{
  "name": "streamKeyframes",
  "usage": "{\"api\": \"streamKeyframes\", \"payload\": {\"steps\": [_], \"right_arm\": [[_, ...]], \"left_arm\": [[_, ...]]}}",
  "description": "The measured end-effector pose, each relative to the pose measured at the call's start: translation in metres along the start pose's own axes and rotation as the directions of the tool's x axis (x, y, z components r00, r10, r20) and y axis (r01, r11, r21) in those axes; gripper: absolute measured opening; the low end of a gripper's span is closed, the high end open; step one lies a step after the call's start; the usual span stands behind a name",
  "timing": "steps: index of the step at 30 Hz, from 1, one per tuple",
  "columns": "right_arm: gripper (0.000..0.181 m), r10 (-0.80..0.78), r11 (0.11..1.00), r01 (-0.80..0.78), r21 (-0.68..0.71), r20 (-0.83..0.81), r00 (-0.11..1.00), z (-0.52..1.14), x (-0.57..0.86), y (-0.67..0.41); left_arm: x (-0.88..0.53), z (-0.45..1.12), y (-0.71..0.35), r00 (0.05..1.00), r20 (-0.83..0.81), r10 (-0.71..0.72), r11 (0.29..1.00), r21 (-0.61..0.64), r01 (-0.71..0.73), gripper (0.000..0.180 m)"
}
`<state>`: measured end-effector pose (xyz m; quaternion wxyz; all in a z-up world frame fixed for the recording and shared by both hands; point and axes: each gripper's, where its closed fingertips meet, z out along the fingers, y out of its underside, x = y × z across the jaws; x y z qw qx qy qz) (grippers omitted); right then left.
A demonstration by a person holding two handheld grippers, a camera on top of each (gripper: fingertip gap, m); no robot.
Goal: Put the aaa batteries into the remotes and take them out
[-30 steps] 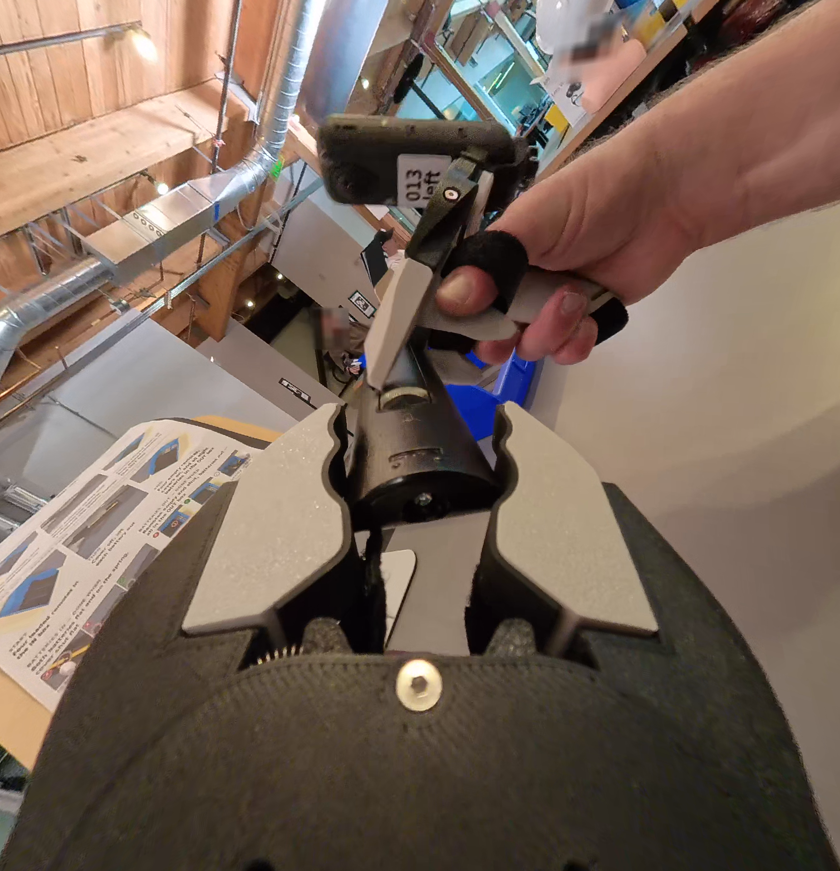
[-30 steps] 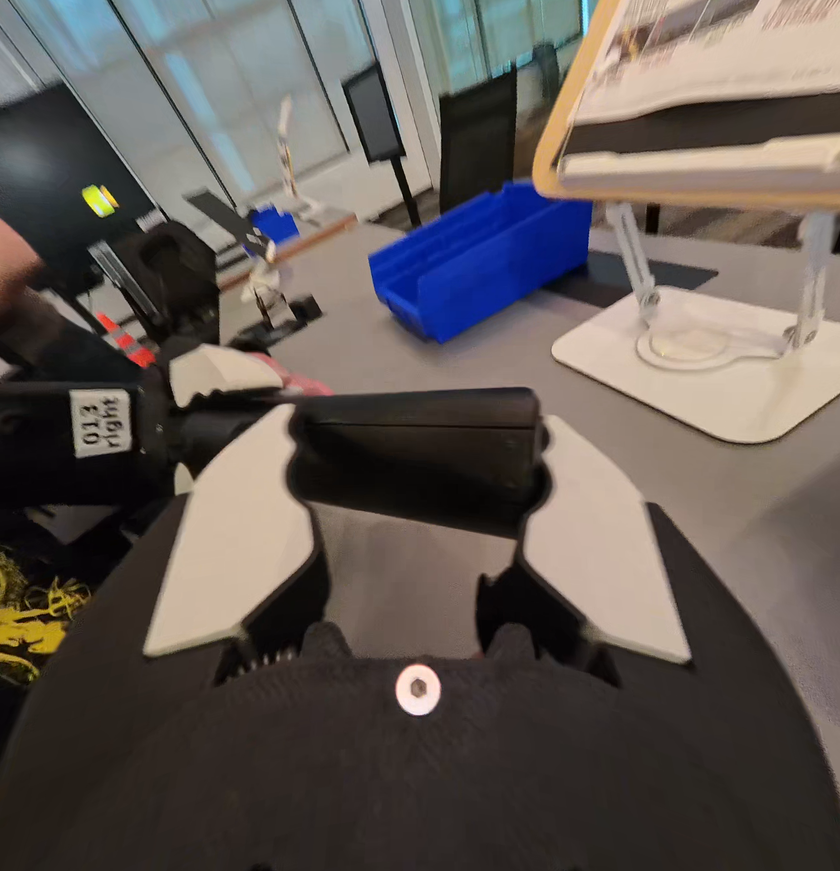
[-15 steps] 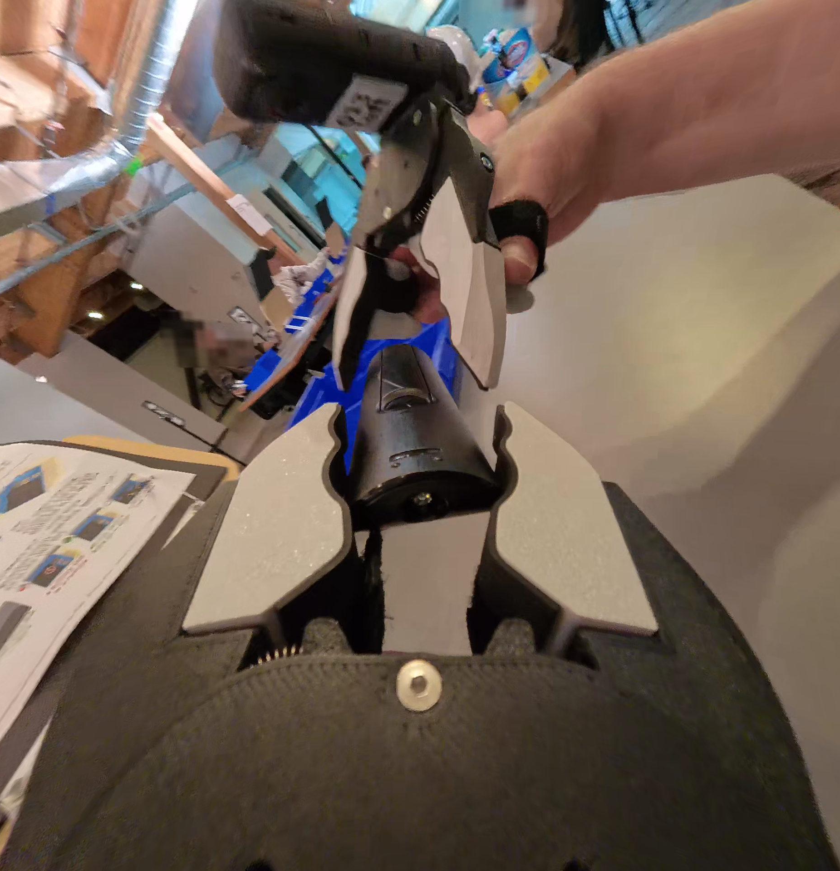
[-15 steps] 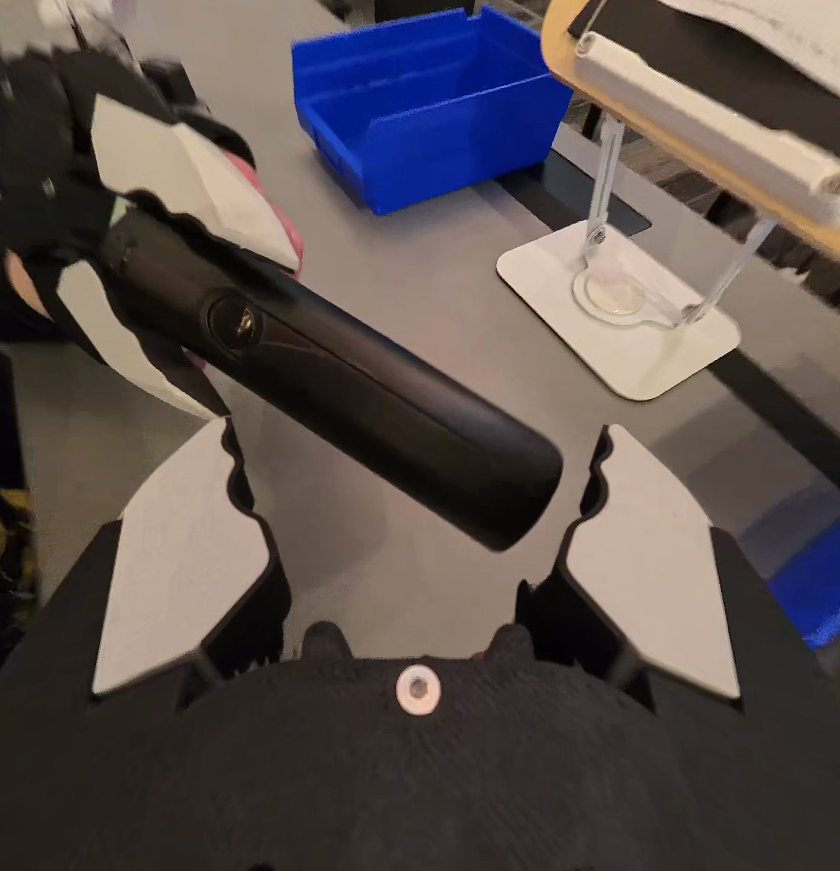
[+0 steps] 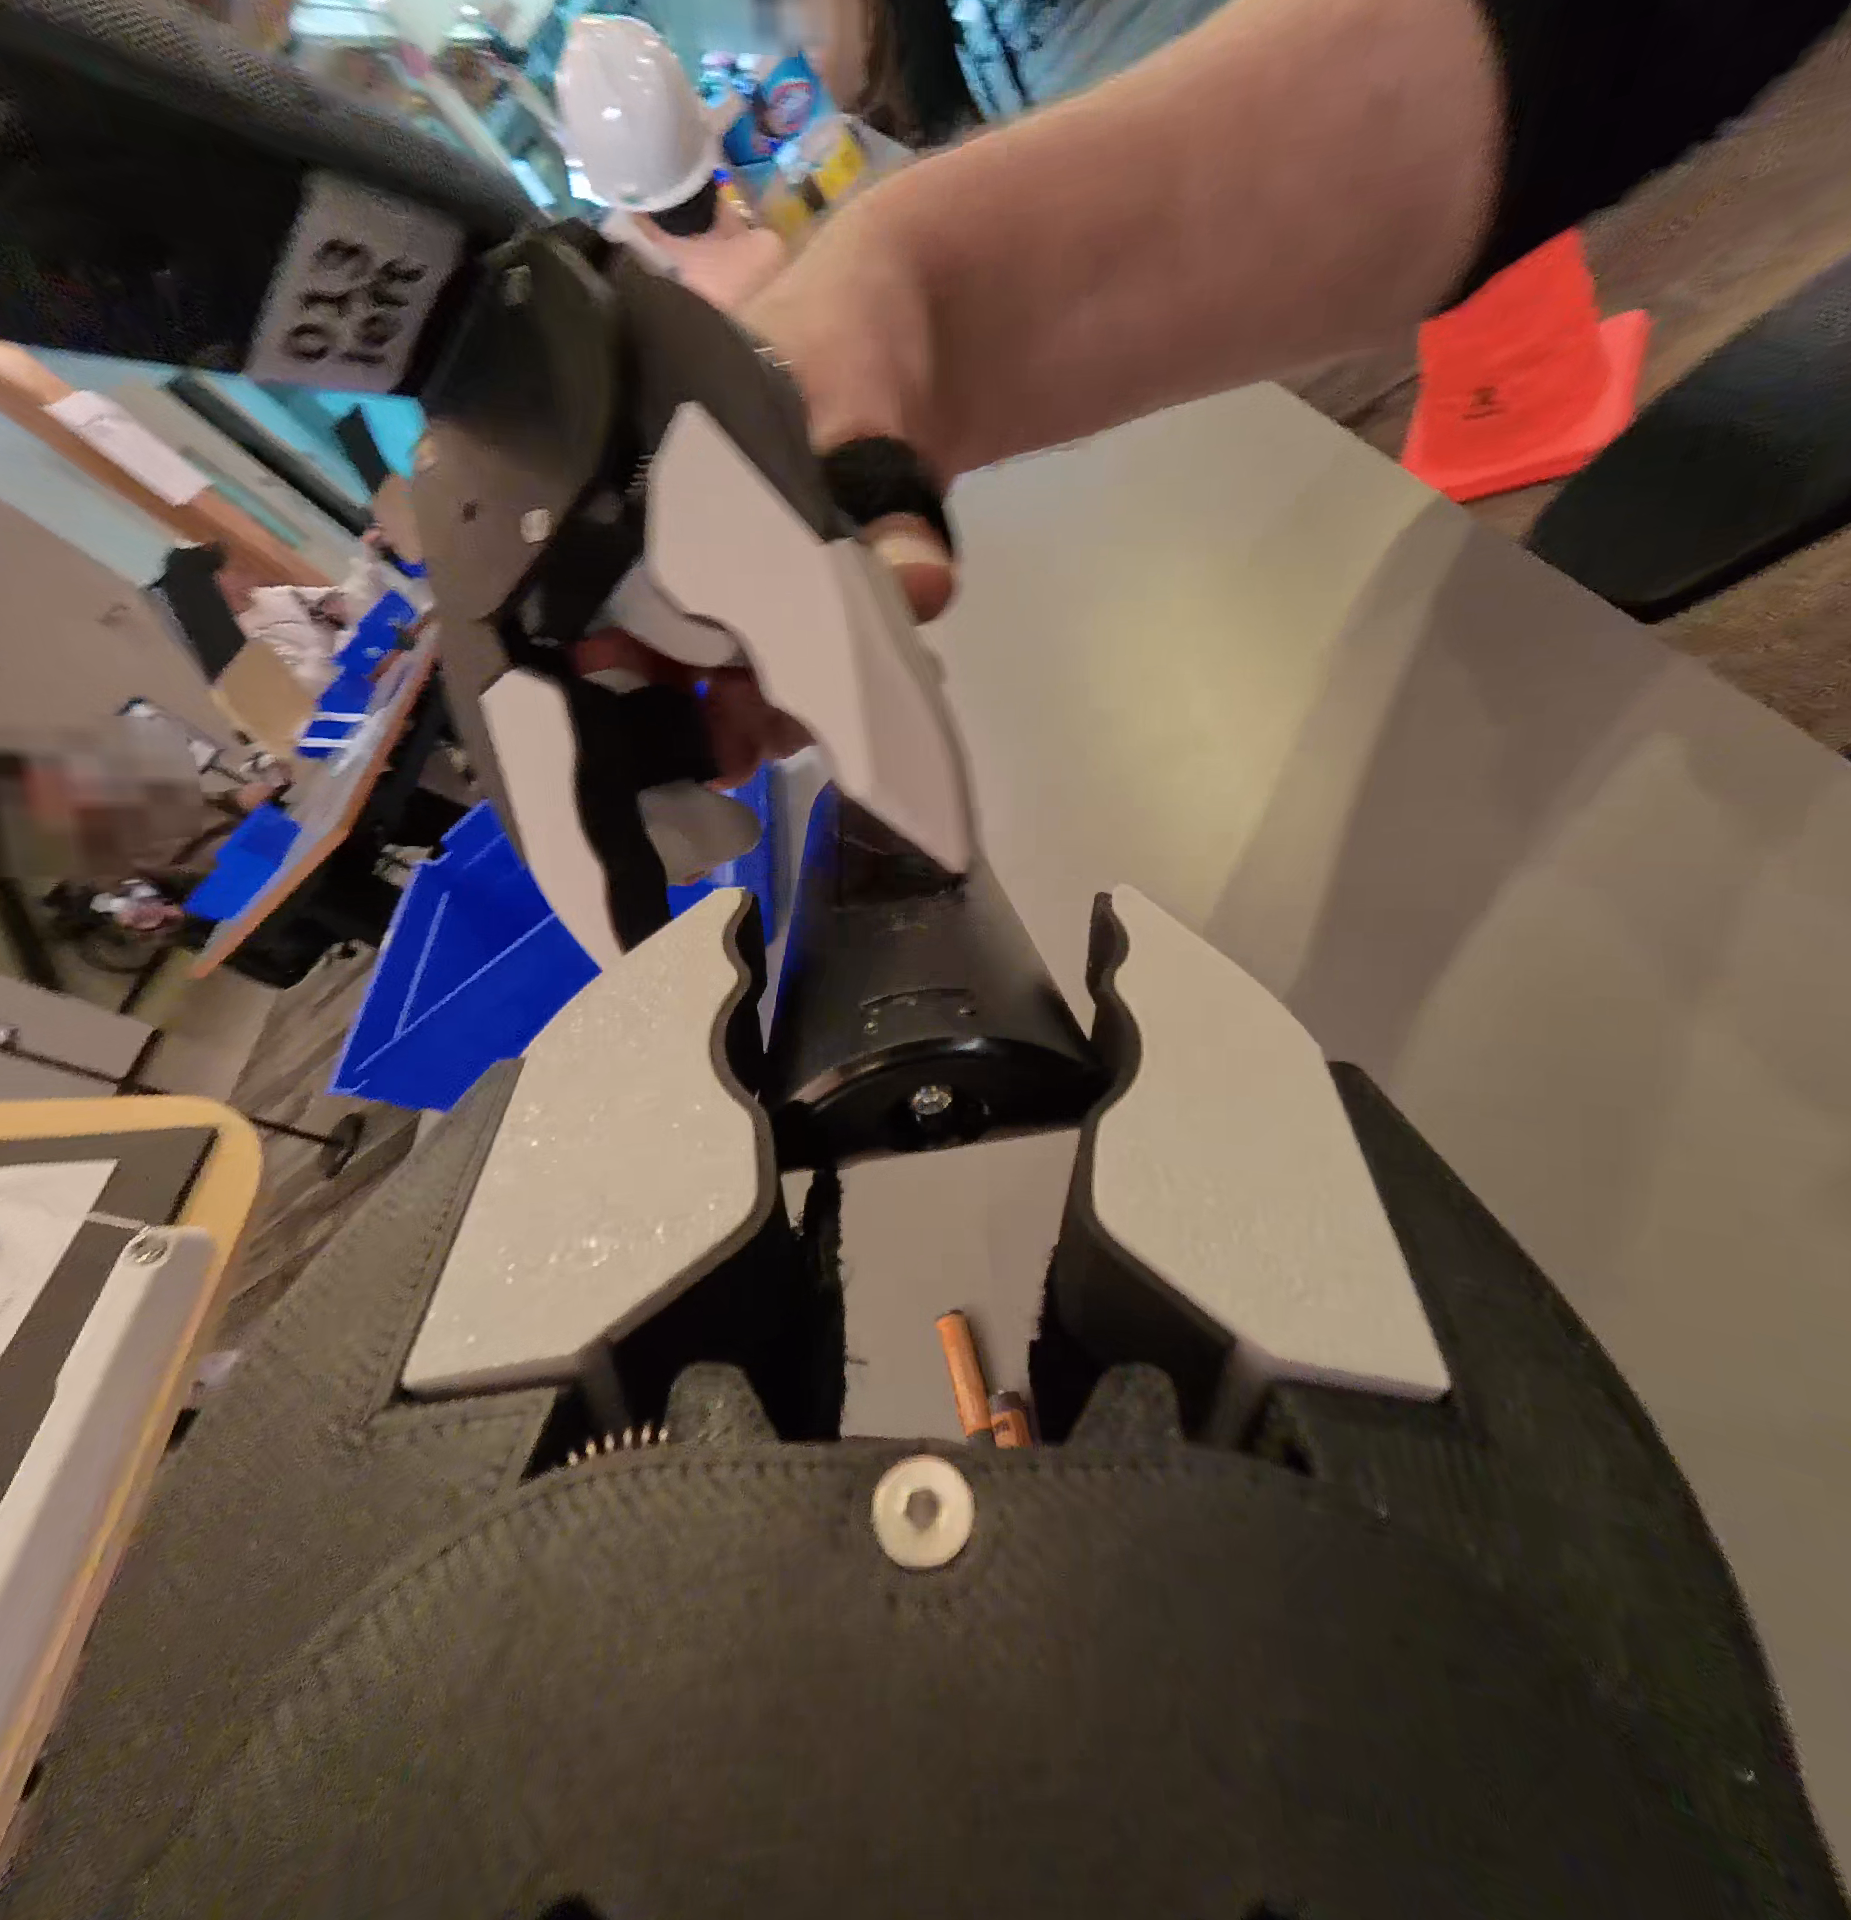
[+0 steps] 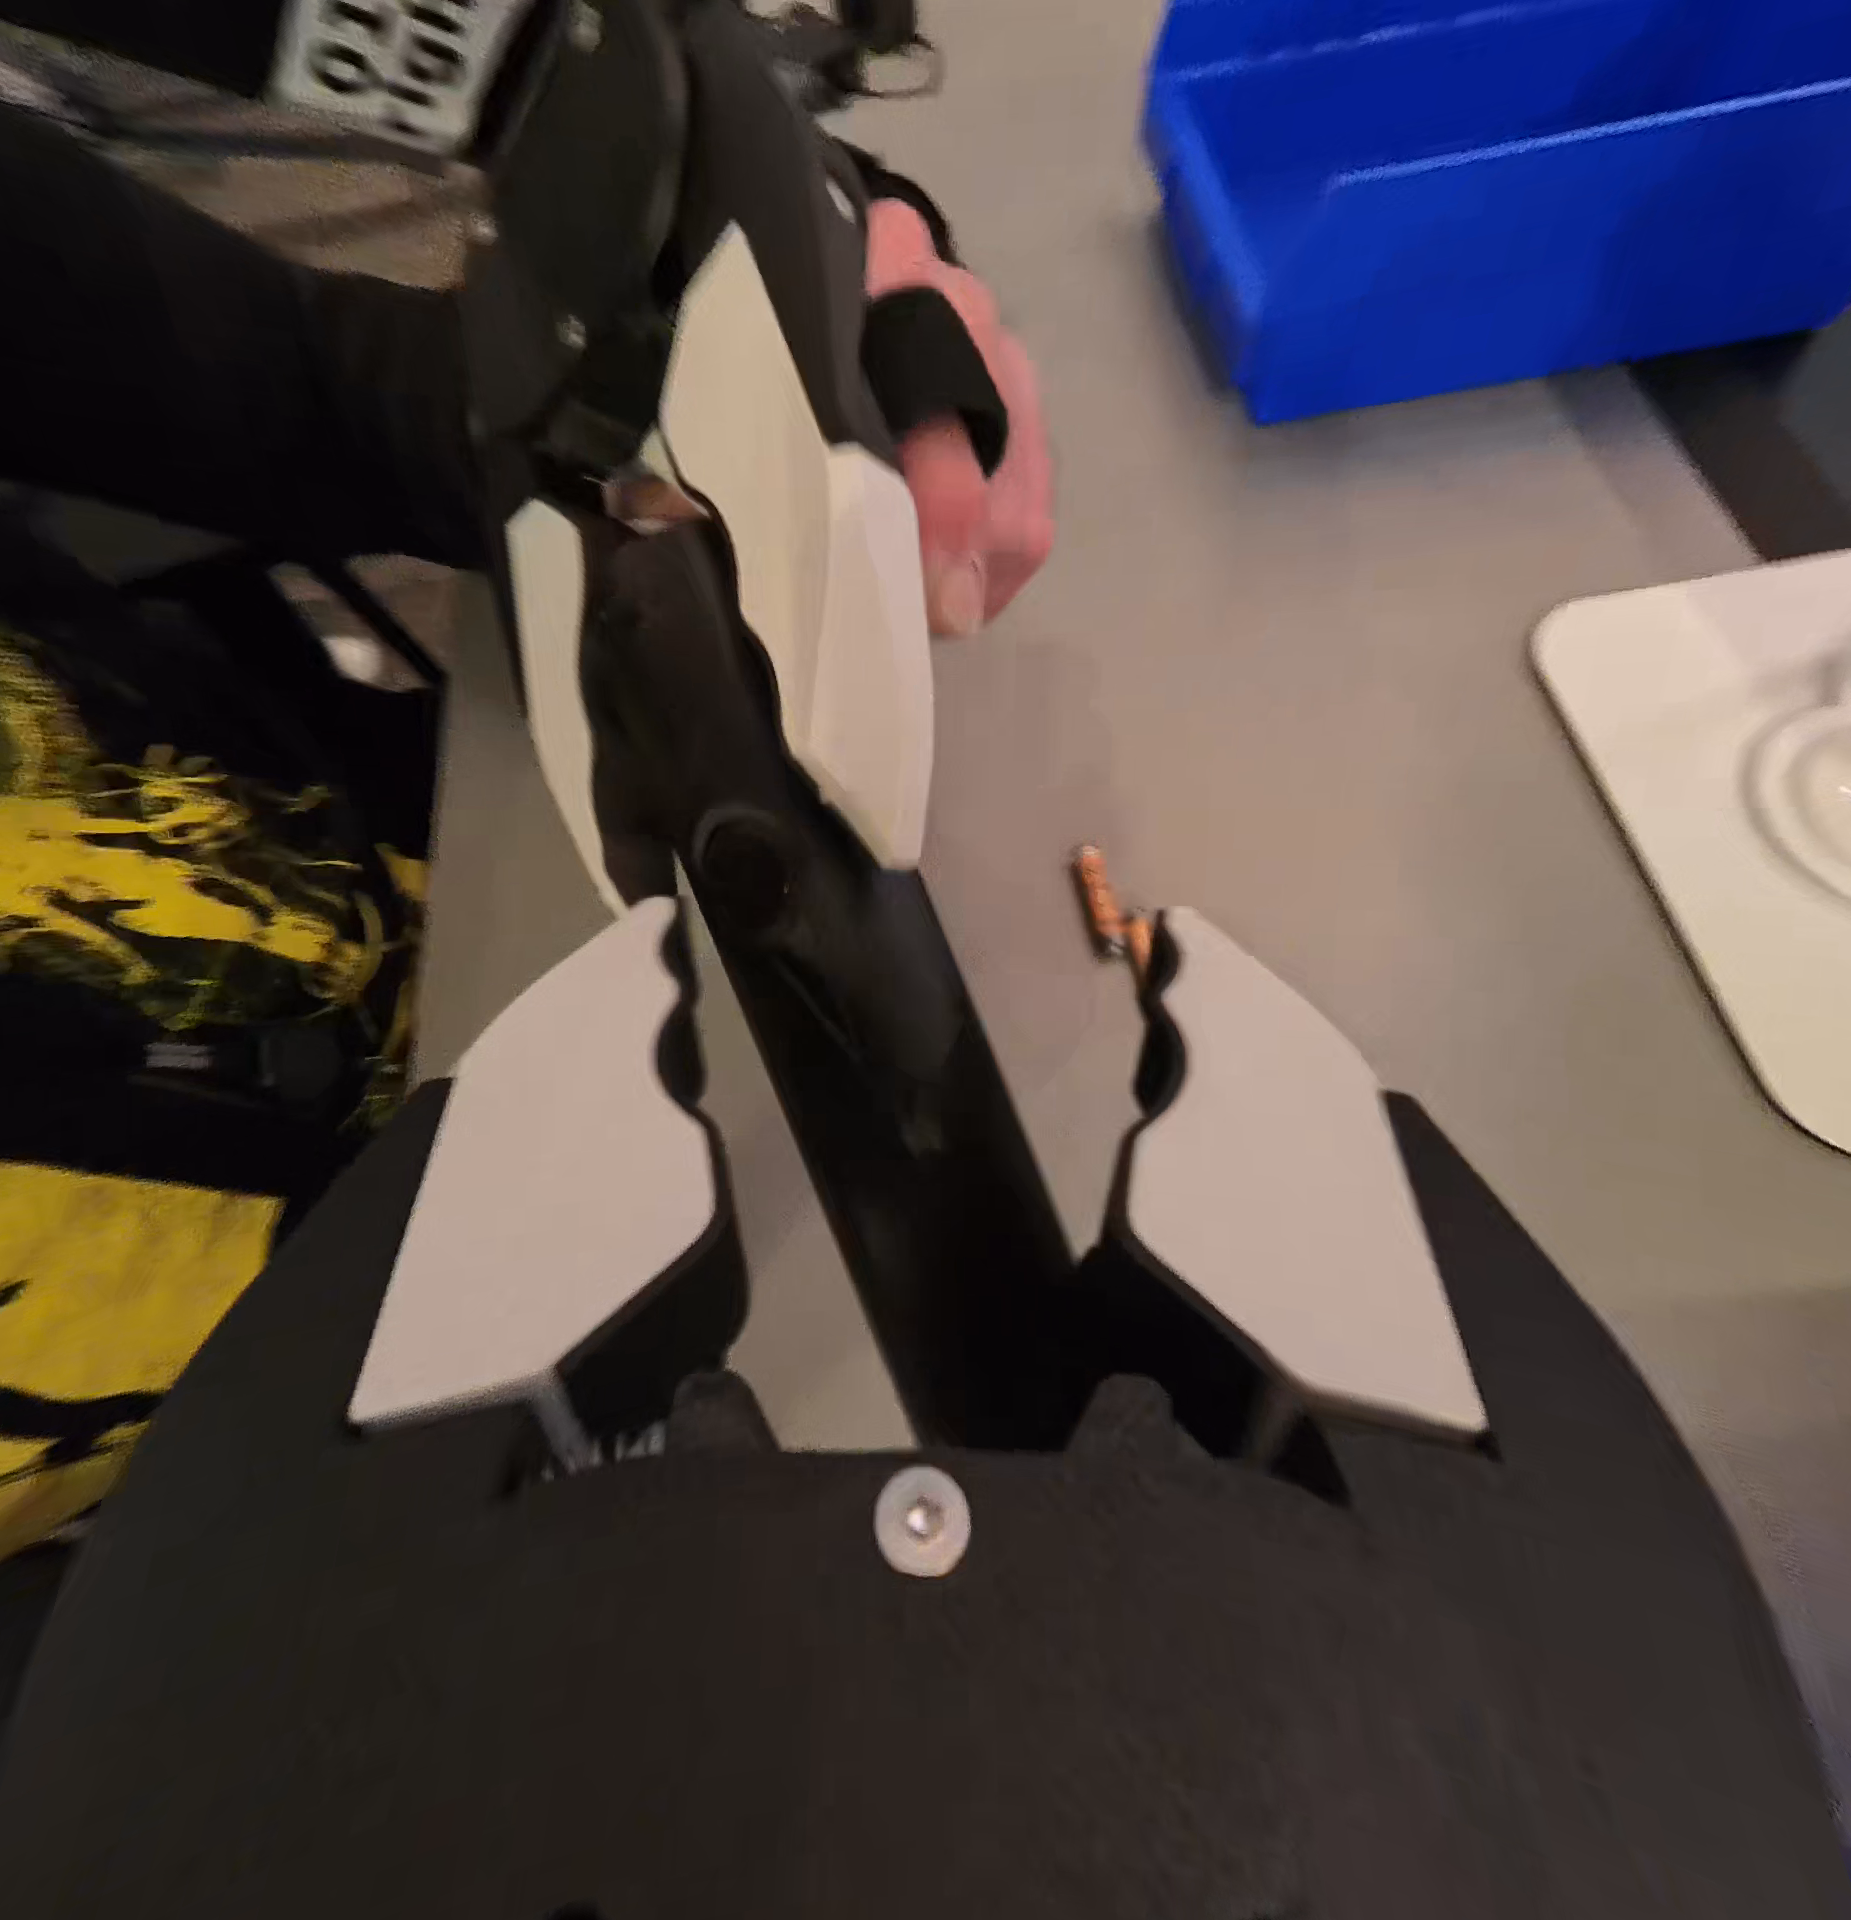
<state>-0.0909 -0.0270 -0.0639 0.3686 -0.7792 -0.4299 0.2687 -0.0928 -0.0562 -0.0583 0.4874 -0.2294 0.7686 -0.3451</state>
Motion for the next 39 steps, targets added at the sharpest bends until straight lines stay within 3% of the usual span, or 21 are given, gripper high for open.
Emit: {"api": "streamKeyframes", "payload": {"steps": [3, 4, 6, 8, 12, 25, 39], "right_arm": [[0.043, 0.031, 0.998, -0.039, 0.039, 0.177, 0.984, 0.000, -0.013, -0.006], [0.038, 0.042, 0.998, -0.050, 0.028, 0.226, 0.973, 0.002, -0.017, -0.004], [0.044, 0.082, 0.997, -0.083, -0.007, 0.271, 0.959, 0.007, -0.021, 0.000], [0.034, 0.061, 0.998, -0.061, -0.012, 0.314, 0.947, 0.009, -0.027, 0.004], [0.032, 0.056, 0.998, -0.059, -0.002, 0.369, 0.928, 0.015, -0.033, 0.010], [0.030, 0.059, 0.998, -0.069, 0.016, 0.355, 0.933, 0.038, -0.035, 0.049], [0.029, -0.072, 0.995, 0.092, -0.048, 0.313, 0.947, 0.029, -0.030, 0.056]], "left_arm": [[0.009, 0.000, 0.000, 0.998, -0.062, 0.016, 1.000, -0.018, -0.017, 0.060], [0.010, 0.000, 0.000, 0.998, -0.064, 0.029, 0.999, -0.028, -0.031, 0.060], [0.011, 0.000, 0.000, 0.997, -0.067, 0.044, 0.998, -0.040, -0.047, 0.060], [0.016, 0.000, 0.002, 0.994, -0.092, 0.052, 0.997, -0.052, -0.057, 0.060], [0.026, 0.002, 0.000, 0.988, -0.133, 0.083, 0.993, -0.067, -0.093, 0.060], [0.058, 0.016, 0.027, 0.940, -0.332, 0.081, 0.967, -0.203, -0.155, 0.059], [0.055, 0.024, 0.021, 0.926, -0.376, 0.036, 0.978, -0.178, -0.110, 0.058]]}}
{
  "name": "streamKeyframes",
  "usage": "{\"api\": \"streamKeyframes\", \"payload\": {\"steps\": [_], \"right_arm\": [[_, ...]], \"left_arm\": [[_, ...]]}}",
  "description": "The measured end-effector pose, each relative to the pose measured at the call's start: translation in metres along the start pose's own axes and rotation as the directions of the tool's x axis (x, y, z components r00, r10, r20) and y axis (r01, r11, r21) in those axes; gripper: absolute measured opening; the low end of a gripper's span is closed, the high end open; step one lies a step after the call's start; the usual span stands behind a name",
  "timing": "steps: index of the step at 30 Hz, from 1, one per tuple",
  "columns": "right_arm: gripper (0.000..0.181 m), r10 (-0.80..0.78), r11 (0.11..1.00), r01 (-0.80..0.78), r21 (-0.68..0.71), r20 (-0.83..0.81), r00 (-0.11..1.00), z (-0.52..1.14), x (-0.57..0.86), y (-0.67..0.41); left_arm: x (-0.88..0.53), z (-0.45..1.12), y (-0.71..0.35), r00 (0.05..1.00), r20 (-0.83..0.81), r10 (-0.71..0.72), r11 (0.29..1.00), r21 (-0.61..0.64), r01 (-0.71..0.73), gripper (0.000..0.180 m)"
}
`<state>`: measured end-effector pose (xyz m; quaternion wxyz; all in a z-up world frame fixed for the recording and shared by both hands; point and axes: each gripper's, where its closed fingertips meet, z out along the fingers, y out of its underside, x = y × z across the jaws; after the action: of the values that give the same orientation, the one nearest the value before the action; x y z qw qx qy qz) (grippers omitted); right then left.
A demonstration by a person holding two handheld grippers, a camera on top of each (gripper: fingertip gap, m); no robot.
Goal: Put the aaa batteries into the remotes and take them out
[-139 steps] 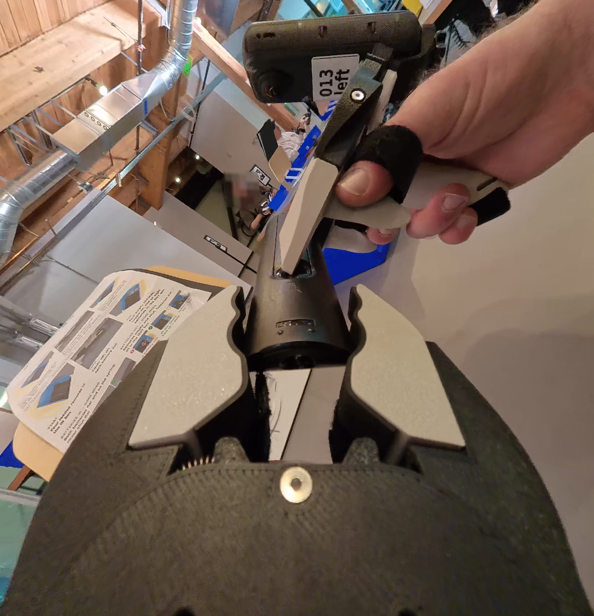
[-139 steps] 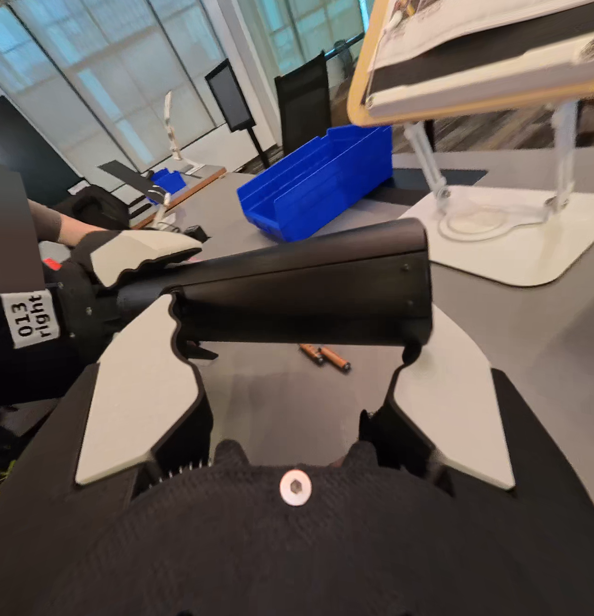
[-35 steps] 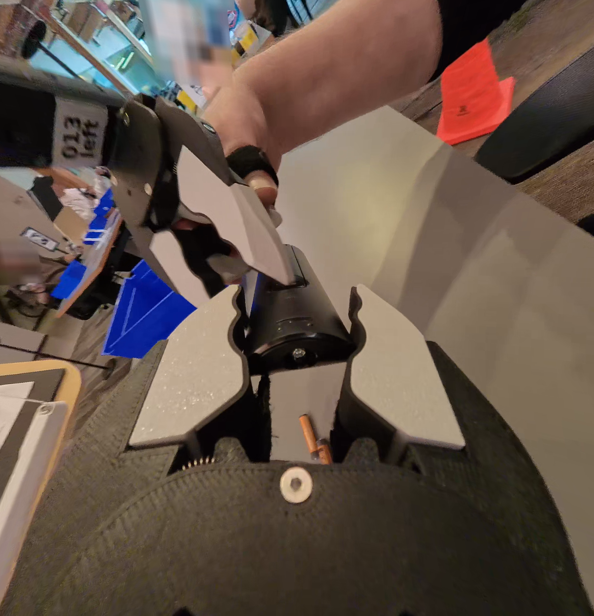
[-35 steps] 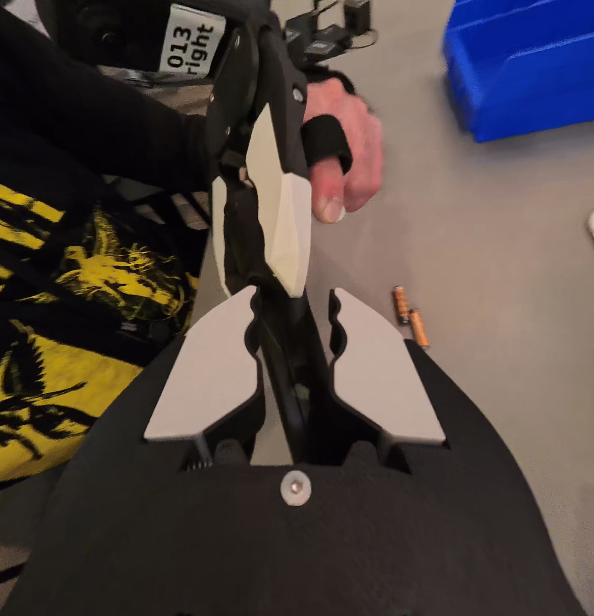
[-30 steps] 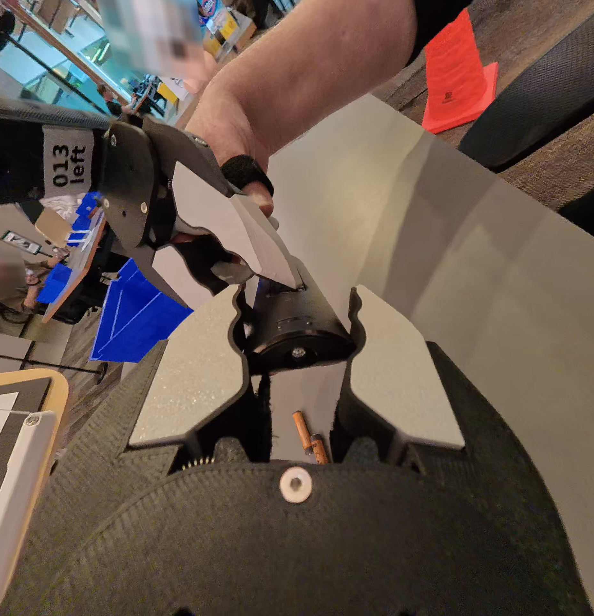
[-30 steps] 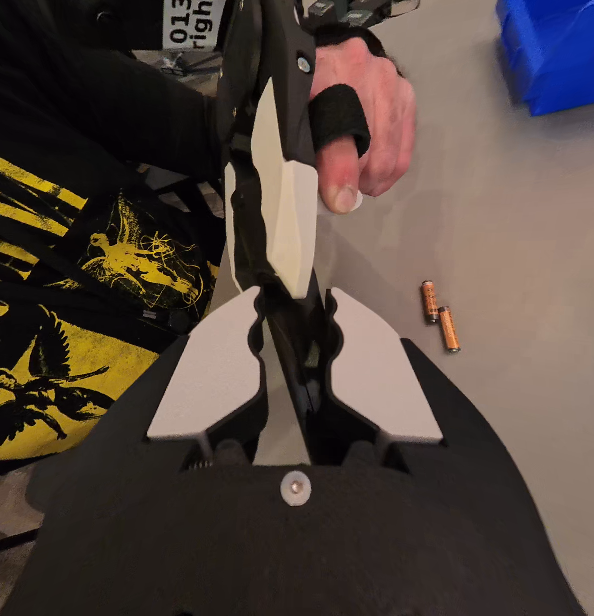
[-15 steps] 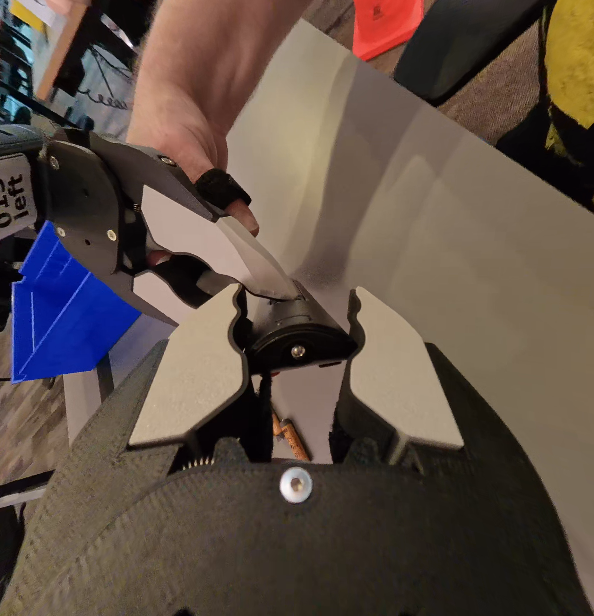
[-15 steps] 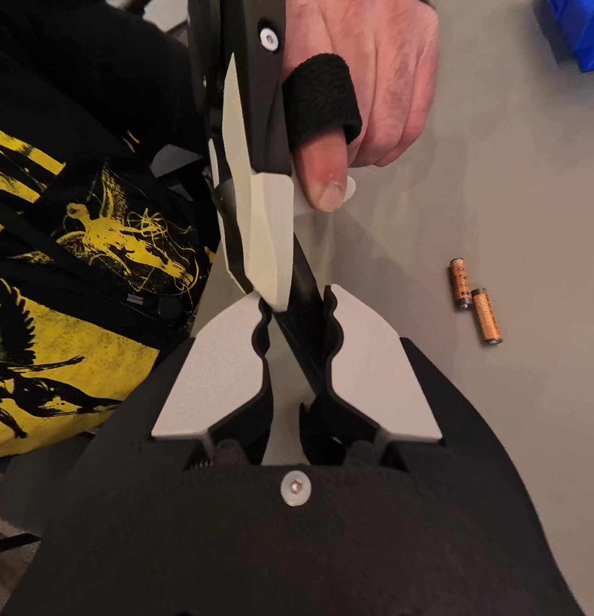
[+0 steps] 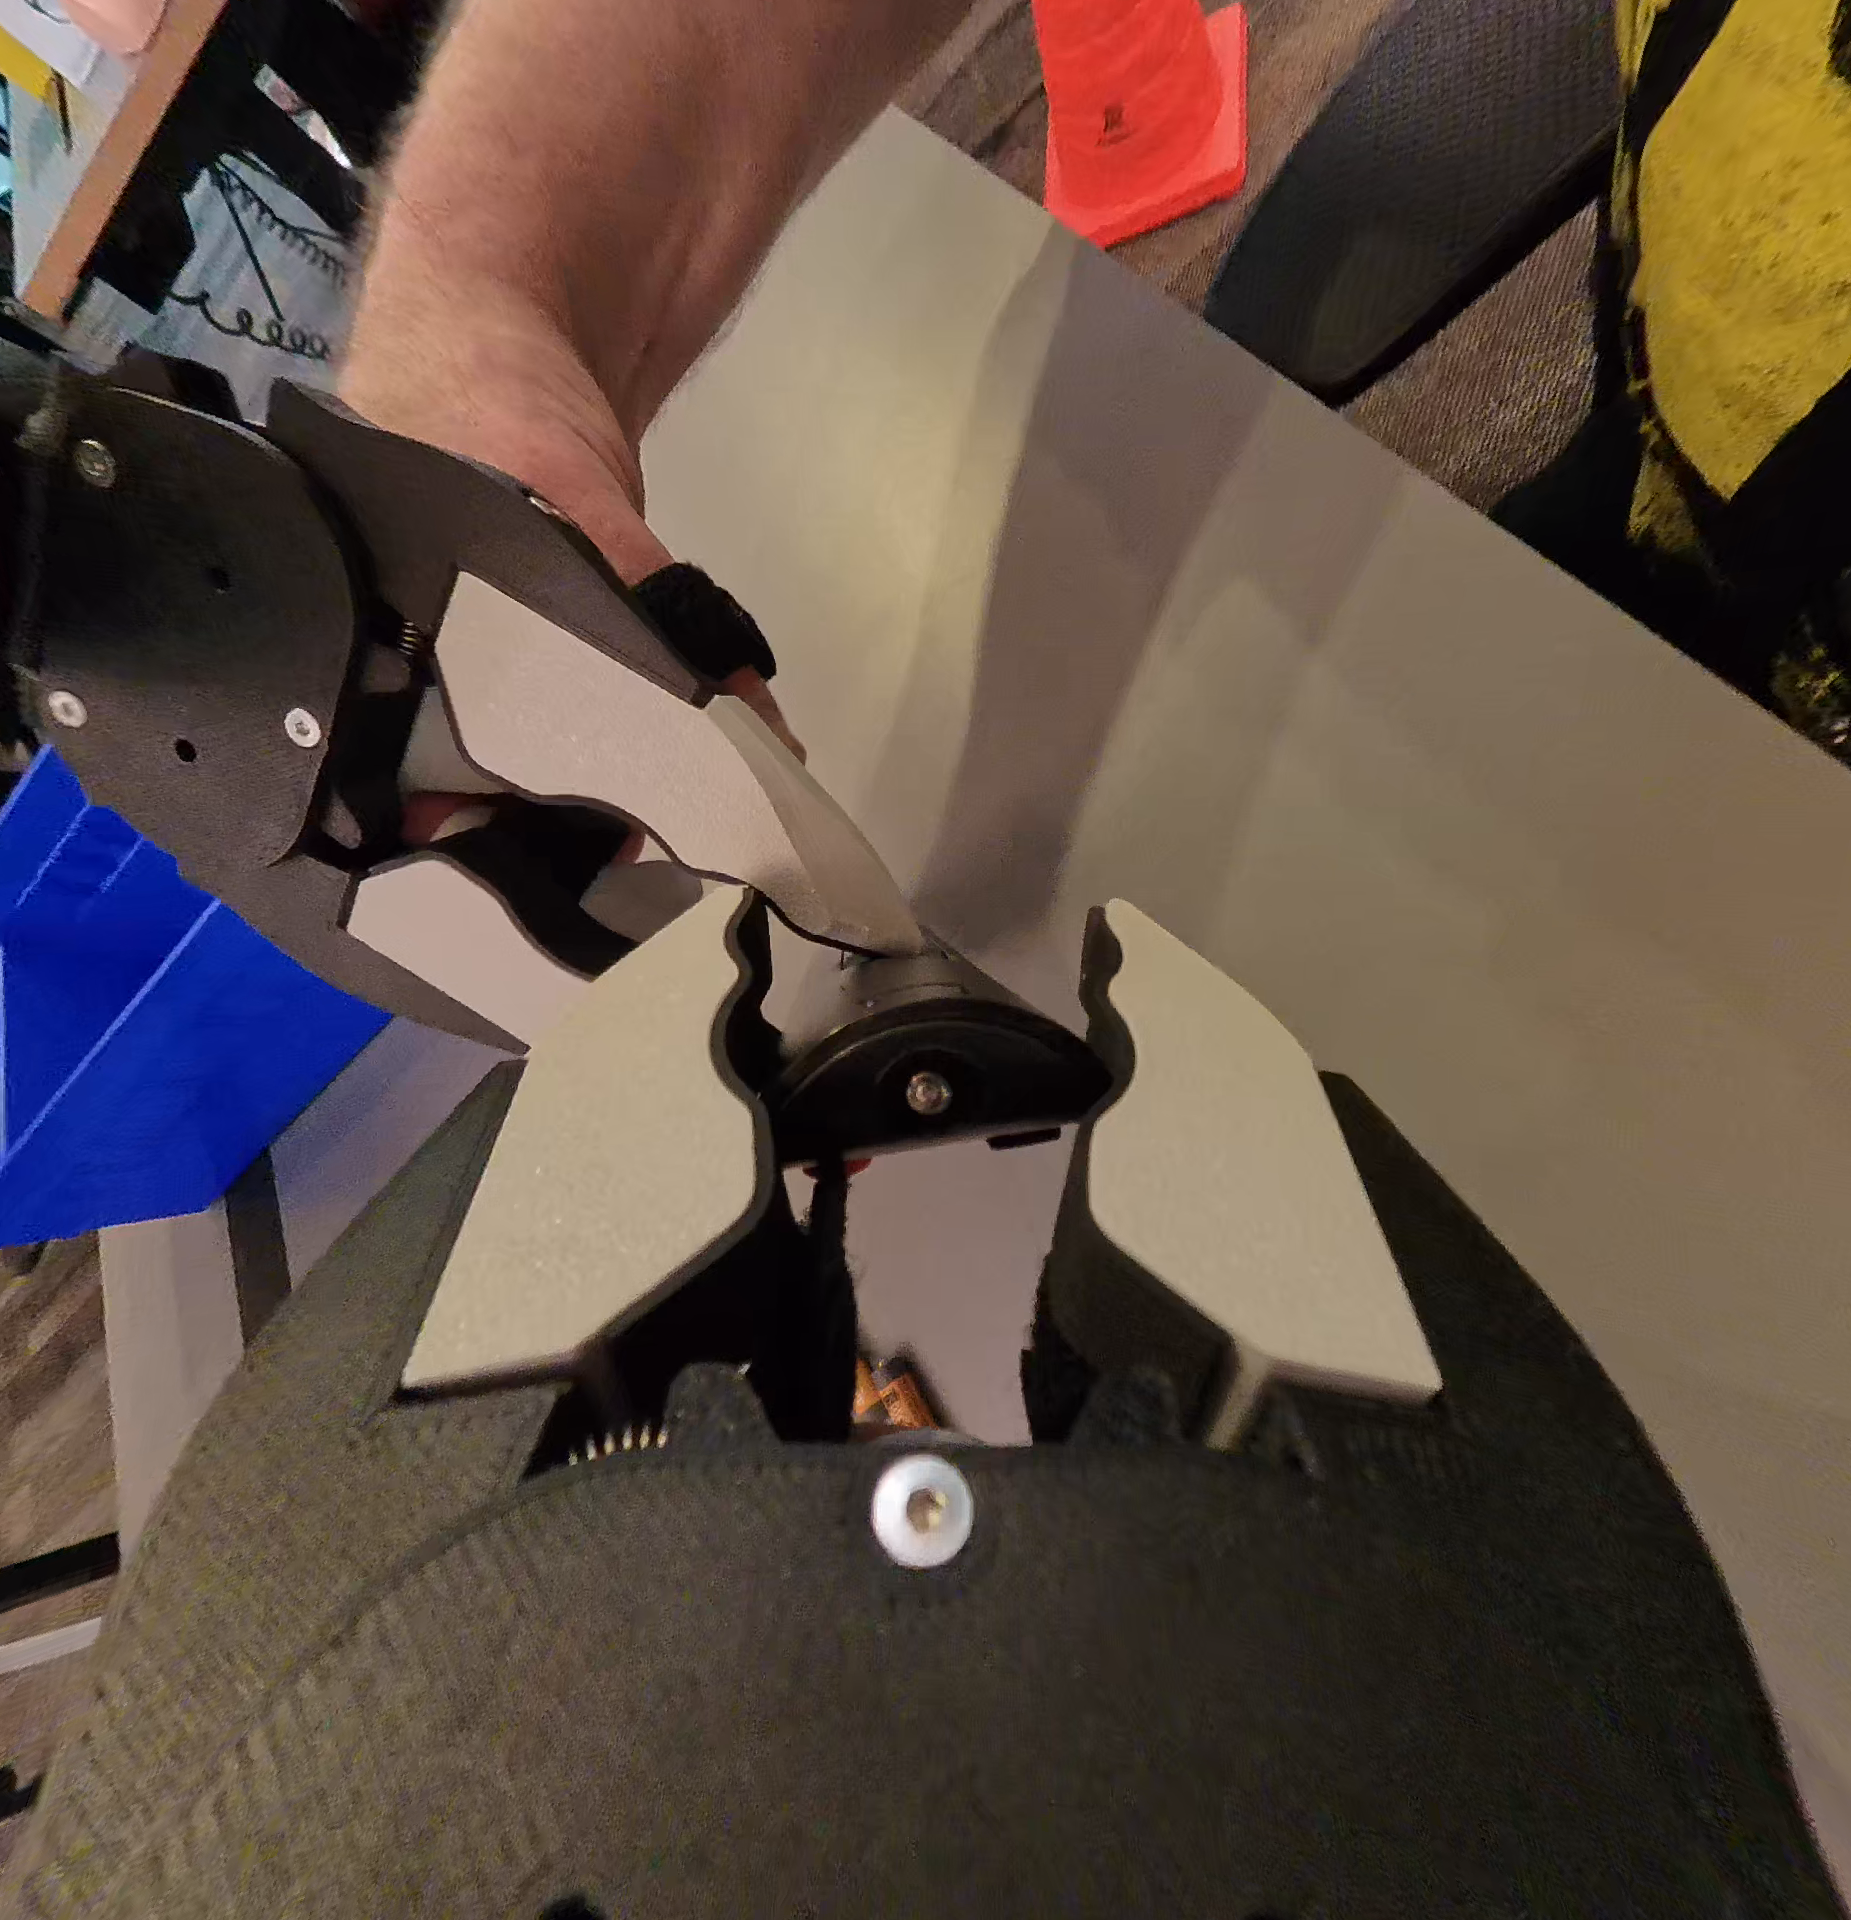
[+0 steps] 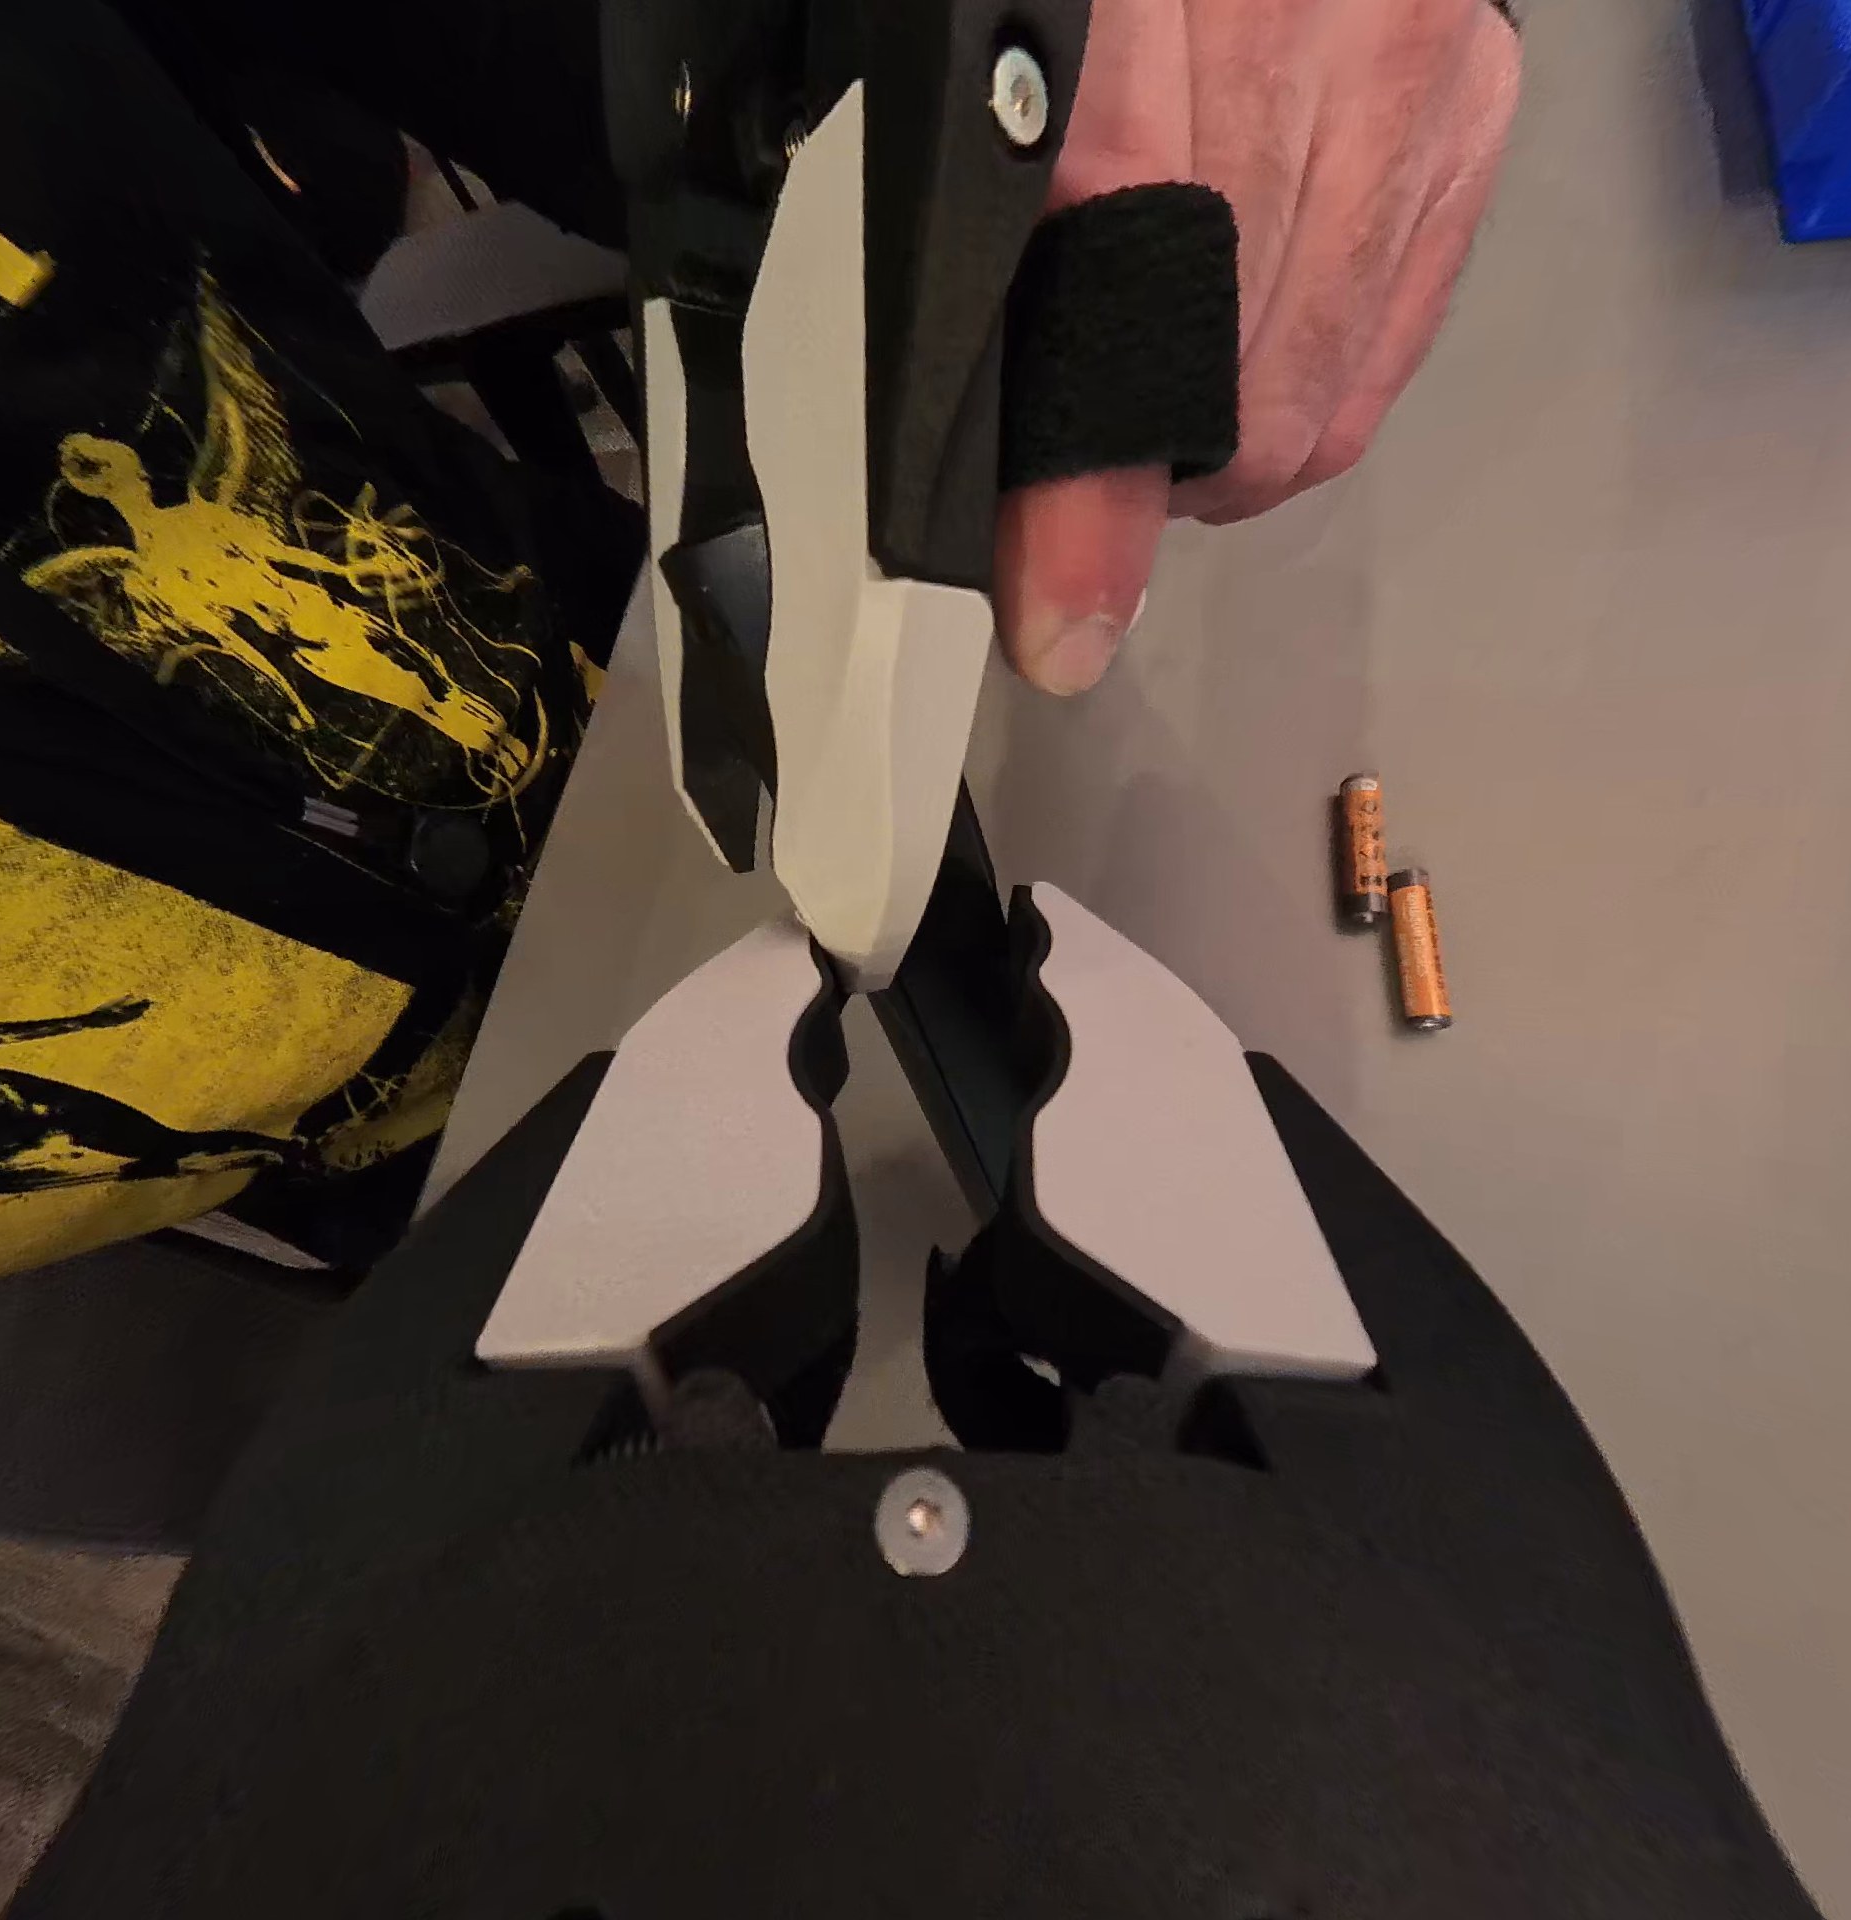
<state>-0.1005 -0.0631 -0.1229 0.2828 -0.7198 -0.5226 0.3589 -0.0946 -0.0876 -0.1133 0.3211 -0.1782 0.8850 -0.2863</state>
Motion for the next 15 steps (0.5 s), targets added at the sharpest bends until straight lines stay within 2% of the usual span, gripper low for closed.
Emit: {"api": "streamKeyframes", "payload": {"steps": [3, 4, 6, 15], "right_arm": [[0.032, 0.024, 0.999, -0.024, 0.030, -0.012, 1.000, -0.003, -0.001, -0.010], [0.036, 0.035, 0.997, -0.033, 0.071, -0.033, 0.999, -0.007, 0.001, -0.017], [0.037, 0.092, 0.977, -0.098, 0.189, 0.039, 0.995, -0.015, -0.004, -0.033], [0.038, 0.142, 0.930, -0.170, 0.327, 0.108, 0.984, -0.018, -0.007, -0.052]], "left_arm": [[-0.004, -0.008, -0.006, 1.000, 0.019, 0.013, 1.000, 0.024, -0.013, 0.059], [-0.009, -0.012, -0.011, 0.999, 0.048, 0.013, 0.999, 0.037, -0.014, 0.059], [-0.015, -0.024, -0.023, 0.998, 0.069, 0.005, 0.996, 0.091, -0.011, 0.059], [-0.017, -0.037, -0.029, 0.994, 0.097, 0.058, 0.997, 0.041, -0.062, 0.059]]}}
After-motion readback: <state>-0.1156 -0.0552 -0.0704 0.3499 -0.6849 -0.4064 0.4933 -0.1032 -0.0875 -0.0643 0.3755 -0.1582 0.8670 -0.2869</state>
